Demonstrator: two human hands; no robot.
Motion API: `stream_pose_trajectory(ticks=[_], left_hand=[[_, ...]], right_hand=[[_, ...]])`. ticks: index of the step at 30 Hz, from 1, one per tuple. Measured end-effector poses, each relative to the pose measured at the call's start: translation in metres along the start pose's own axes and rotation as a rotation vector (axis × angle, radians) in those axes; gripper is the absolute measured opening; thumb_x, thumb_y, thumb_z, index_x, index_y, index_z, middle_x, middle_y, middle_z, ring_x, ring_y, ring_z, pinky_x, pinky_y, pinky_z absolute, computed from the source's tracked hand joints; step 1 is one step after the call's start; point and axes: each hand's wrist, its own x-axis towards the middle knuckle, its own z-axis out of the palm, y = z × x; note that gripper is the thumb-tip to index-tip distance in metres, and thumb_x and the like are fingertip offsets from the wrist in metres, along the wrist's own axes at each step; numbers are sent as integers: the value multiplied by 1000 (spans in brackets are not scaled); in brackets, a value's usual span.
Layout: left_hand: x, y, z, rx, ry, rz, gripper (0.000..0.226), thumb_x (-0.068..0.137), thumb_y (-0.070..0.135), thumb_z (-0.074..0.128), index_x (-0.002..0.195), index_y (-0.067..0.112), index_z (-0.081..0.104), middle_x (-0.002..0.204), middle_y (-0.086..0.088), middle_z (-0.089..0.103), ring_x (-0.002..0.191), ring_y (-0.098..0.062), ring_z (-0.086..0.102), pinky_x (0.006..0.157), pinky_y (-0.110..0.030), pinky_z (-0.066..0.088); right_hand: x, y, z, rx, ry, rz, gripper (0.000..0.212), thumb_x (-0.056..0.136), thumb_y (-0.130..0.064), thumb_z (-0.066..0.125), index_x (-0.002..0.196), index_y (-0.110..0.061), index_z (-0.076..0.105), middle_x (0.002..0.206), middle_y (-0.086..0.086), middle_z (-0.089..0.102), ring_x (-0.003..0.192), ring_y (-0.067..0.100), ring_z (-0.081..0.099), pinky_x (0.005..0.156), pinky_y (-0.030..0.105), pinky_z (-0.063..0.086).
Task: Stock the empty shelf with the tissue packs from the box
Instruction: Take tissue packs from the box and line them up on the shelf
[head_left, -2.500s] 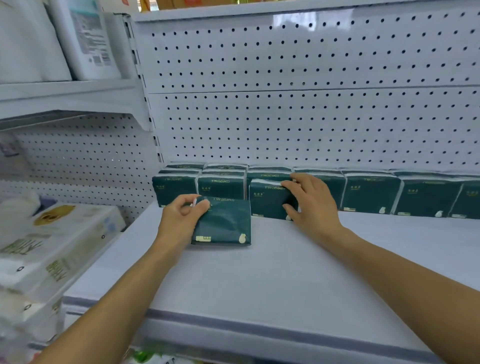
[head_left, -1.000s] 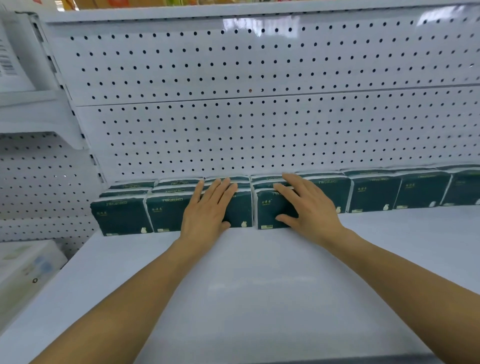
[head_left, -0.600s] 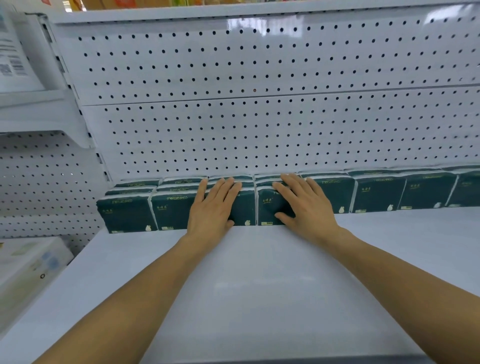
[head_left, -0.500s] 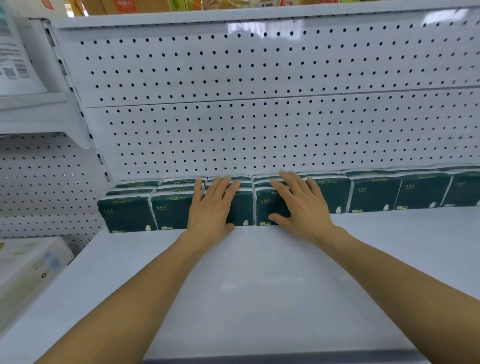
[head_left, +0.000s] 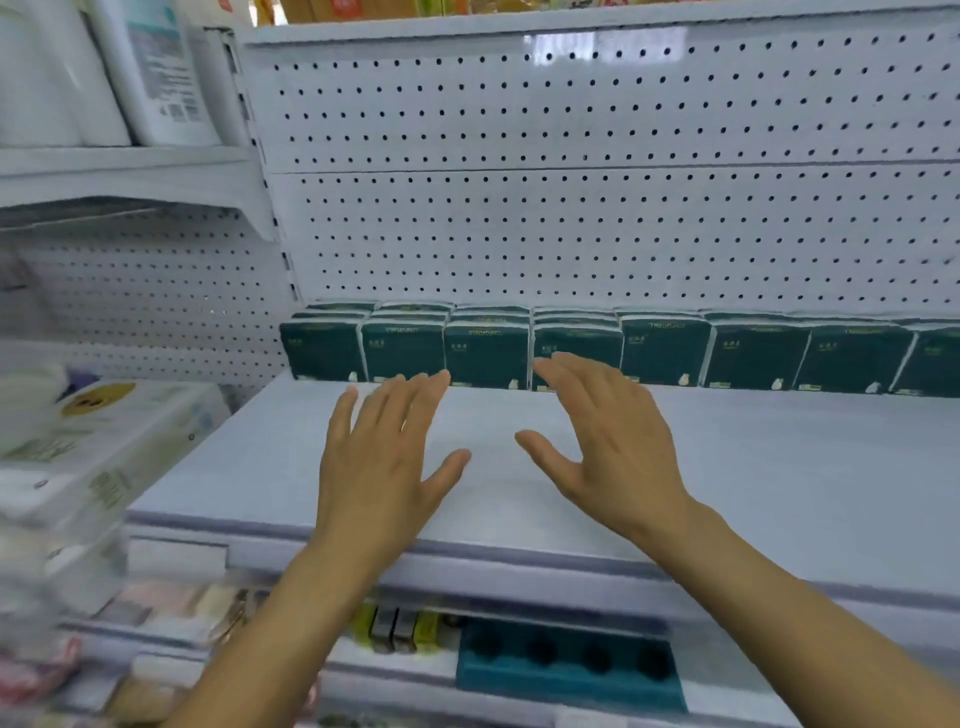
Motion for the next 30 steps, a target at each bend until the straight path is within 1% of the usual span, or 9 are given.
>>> stream_pose_trajectory(ticks=[2,4,7,11,15,18,23,26,30], left_hand=[[-32,-6,-13,34,-29,-31,64,91,59,43,143,22,40,138,-3,57,131,-25,49,113,-54,30],[-65,-16,-25,33,-70,-47,66,90,58,38,144,21,39,140,-4,55,134,-25,45,113,-56,27],[-109,-37,-44,30,-82,-73,63,92,54,42,143,17,44,141,-5,54,136,-25,45,112,-58,29],[-157,-71,-61,100,-103,-124,60,91,50,50,140,14,50,138,-5,55,133,-24,47,112,-56,30],[-196,-115,-77,141,-140,-181,57,91,48,54,137,14,52,138,-5,55,129,-24,49,111,-53,32],[-230,-156,-88,141,-197,-265,58,91,48,51,139,16,50,137,-3,54,128,-22,46,111,-50,31],[-307,-229,-101,84,-372,-445,65,89,40,66,146,22,42,140,-2,52,128,-24,44,108,-45,32],[-355,-269,-99,-20,-527,-552,65,92,41,62,149,24,35,143,-3,49,131,-27,43,105,-44,36],[-418,-307,-91,-159,-721,-679,69,95,43,58,153,25,25,154,-4,36,139,-27,34,106,-44,39]], right_hand=[[-16,-21,2,44,-27,-50,61,90,-56,42,139,-20,47,138,4,53,122,27,52,97,43,44],[-31,-45,6,97,-45,-107,59,90,-53,44,138,-18,48,138,6,53,122,28,51,97,45,44],[-48,-82,14,189,-59,-191,55,91,-48,47,136,-17,49,137,7,53,123,28,49,98,45,42],[-62,-135,29,275,-92,-337,48,92,-40,51,133,-15,53,137,9,53,124,29,49,96,45,41],[-71,-192,49,334,-137,-441,45,92,-37,53,130,-13,57,132,9,57,119,29,52,90,42,42],[-78,-236,71,378,-195,-470,44,92,-37,54,130,-15,56,128,6,58,115,28,54,85,41,44],[-104,-313,121,463,-395,-414,44,89,-36,53,129,-18,55,122,3,59,109,26,57,77,38,49],[-129,-353,155,493,-563,-378,44,90,-36,51,132,-20,53,123,2,59,109,26,57,78,39,50],[-169,-391,191,466,-792,-317,43,97,-37,50,139,-25,47,136,-2,51,122,22,49,86,39,48]])
